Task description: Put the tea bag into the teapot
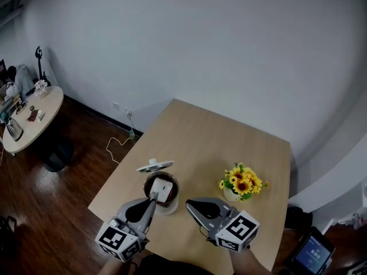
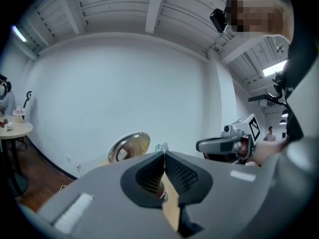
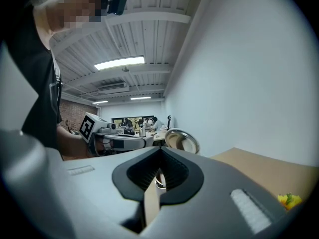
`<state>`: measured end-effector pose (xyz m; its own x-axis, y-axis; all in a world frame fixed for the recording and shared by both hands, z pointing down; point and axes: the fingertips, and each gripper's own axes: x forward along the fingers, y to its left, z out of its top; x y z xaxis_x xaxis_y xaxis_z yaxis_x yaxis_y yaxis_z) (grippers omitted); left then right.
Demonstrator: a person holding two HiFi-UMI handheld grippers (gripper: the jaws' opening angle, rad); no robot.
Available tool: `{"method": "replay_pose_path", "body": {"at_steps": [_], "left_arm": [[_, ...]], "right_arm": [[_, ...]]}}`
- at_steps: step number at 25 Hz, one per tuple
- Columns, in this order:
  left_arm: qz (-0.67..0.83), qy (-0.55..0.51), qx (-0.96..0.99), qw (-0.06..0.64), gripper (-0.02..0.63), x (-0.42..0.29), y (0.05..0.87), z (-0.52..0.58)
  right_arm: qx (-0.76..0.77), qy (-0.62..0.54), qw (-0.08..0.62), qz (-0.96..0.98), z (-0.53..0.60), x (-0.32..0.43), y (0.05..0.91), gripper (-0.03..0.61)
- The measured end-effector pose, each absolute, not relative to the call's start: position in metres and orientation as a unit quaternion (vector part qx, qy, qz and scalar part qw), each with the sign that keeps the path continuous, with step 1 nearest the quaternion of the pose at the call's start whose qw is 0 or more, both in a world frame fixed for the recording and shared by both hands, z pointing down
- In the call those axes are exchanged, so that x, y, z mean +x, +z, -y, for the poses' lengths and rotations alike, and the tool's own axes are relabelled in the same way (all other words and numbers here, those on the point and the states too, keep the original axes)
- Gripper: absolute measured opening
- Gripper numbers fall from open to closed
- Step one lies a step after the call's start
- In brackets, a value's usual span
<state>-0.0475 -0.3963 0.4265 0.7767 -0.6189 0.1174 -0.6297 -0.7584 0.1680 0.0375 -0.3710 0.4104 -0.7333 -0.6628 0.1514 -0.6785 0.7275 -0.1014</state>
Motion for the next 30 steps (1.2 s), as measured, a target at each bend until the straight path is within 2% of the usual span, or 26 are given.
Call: {"method": "replay_pose_path", "body": {"at_steps": [8,30], "left_arm": [[0.346,0.082,0.928,0.108,0.011,-0.036,0.493,0.46],[0.364,0.188,0.904,0.12,0.017,-0.034,0.523,0.477]], "right_arm": [[0.356,0.096,0.063,0.928,0.435,0.039,0.449,0.002],[0.355,0.13,0.079,0.922,0.442,0.028,0.465,0.002]]}}
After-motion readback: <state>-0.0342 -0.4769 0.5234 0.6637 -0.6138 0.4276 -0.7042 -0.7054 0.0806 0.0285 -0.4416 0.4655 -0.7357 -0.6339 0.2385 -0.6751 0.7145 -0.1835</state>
